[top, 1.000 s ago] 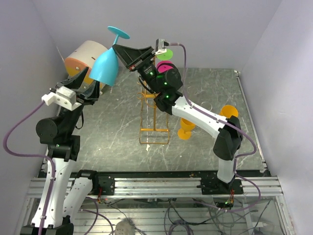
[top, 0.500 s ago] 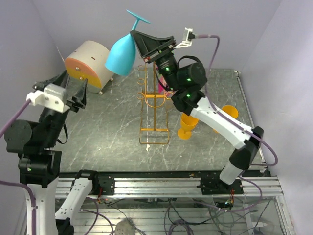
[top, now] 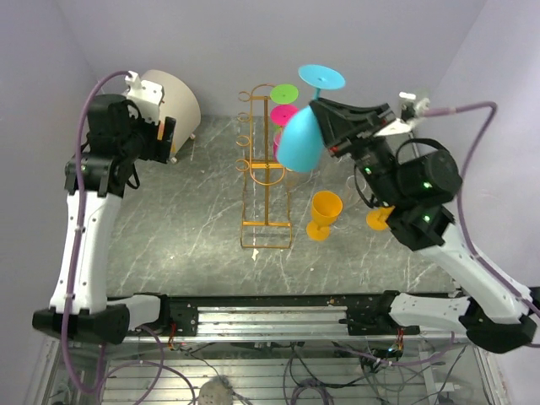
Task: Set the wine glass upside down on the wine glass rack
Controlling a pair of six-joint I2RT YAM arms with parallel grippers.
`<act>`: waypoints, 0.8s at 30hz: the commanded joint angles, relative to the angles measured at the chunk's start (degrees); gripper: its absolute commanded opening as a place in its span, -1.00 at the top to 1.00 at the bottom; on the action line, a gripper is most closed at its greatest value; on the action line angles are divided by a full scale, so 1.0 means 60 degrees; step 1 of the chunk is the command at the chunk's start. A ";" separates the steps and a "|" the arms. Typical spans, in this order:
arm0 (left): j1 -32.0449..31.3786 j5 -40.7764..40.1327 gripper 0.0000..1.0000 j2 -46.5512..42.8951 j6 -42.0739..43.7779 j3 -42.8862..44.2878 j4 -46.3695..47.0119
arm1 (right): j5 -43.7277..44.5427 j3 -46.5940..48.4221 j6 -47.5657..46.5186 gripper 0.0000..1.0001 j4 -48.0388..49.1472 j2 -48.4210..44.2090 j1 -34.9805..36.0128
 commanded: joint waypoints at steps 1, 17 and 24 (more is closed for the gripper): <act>0.0041 0.0739 -0.88 0.0552 -0.0593 0.0622 -0.1537 | 0.0804 -0.0854 -0.1814 1.00 -0.1665 -0.0943 0.0025; 0.1096 0.1383 -1.00 0.0462 -0.1821 0.0061 -0.1212 | 0.1133 -0.4685 -0.2909 1.00 -0.1610 -0.2064 -0.0421; 0.1096 0.1769 -0.99 0.0357 -0.1684 -0.0388 -0.1096 | 0.0104 -0.5206 -0.2687 1.00 -0.0858 -0.1920 -0.0765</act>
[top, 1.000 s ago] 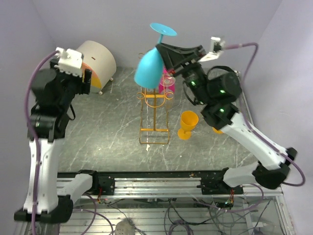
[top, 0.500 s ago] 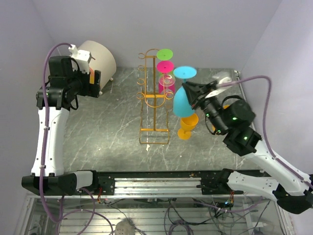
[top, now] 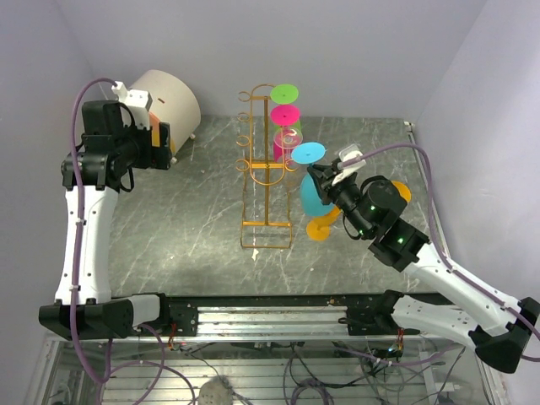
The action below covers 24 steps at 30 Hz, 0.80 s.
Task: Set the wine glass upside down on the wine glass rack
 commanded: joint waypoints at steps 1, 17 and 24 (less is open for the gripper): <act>0.0069 0.0432 -0.98 -0.0190 -0.0034 -0.0276 0.0075 | -0.0752 -0.0204 0.0038 1.00 0.0768 0.0080 -0.0223; 0.0072 0.0733 -0.94 -0.0286 0.0108 -0.0498 0.0172 | -0.2284 -0.0607 0.0545 1.00 0.1482 0.0589 -0.0641; 0.0070 0.0801 -0.93 -0.0325 0.0104 -0.0569 0.0219 | -0.2634 -0.0587 0.0770 1.00 0.1484 0.0803 -0.0645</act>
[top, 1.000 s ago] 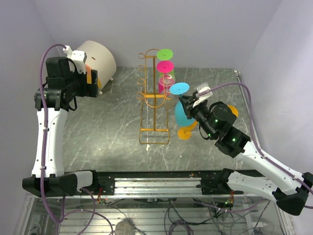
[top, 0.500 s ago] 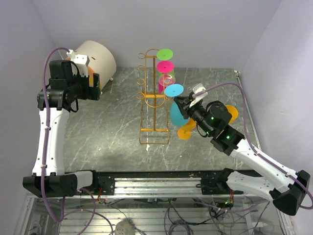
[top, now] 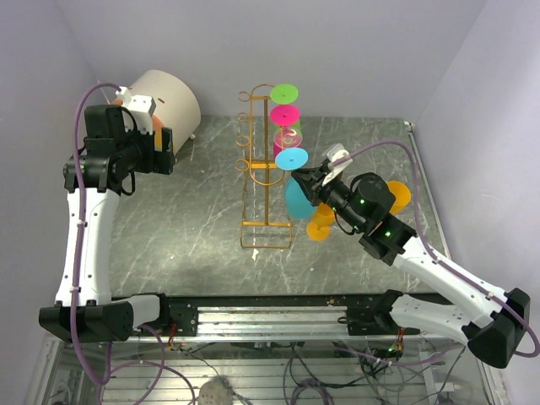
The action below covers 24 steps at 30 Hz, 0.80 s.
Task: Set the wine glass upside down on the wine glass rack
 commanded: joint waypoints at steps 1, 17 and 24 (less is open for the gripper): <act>0.0073 0.0316 -0.93 -0.0170 0.0054 -0.0114 0.0224 | -0.0236 -0.0057 0.0265 1.00 0.0267 0.0140 -0.0056; -0.0109 -0.0240 -0.93 -0.0489 0.0052 -0.0327 0.0336 | 0.0568 0.0032 0.0957 -0.62 -0.1667 -0.0671 -0.0057; -0.0570 -0.0585 -0.94 -0.0251 0.0043 -0.0257 0.0293 | 0.2775 0.0858 0.2281 -0.72 -0.4982 -0.1546 -0.0058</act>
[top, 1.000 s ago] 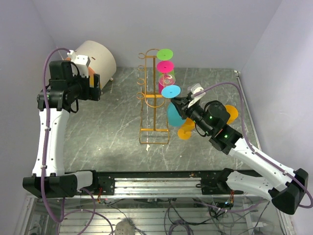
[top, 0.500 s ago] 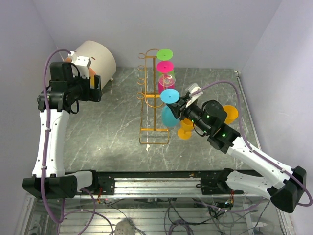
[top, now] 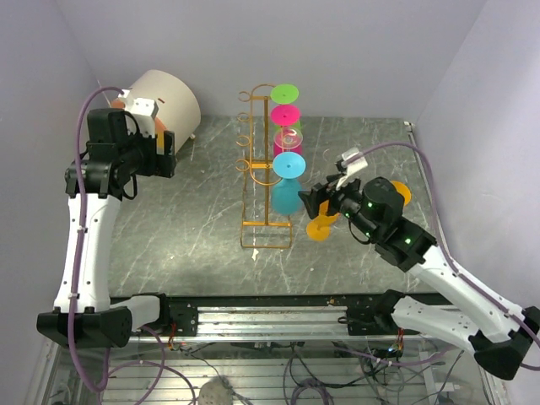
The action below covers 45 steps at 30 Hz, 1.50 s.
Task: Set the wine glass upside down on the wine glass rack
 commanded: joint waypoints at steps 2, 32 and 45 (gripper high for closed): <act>-0.0546 -0.0453 -0.95 0.0236 0.0038 0.0224 0.0131 | 0.3431 0.0572 0.2042 -0.74 -0.2767 -0.1178 -0.0036; -0.2218 -0.1892 -0.98 0.0733 0.0170 0.0749 -0.0006 | 0.2453 0.0611 0.4390 -0.20 -0.4553 0.0569 -0.7798; -0.2353 -0.2142 -0.97 0.0339 0.0331 0.0181 -0.0004 | 0.3150 -0.0525 0.4396 0.01 -0.4779 0.0184 -0.7875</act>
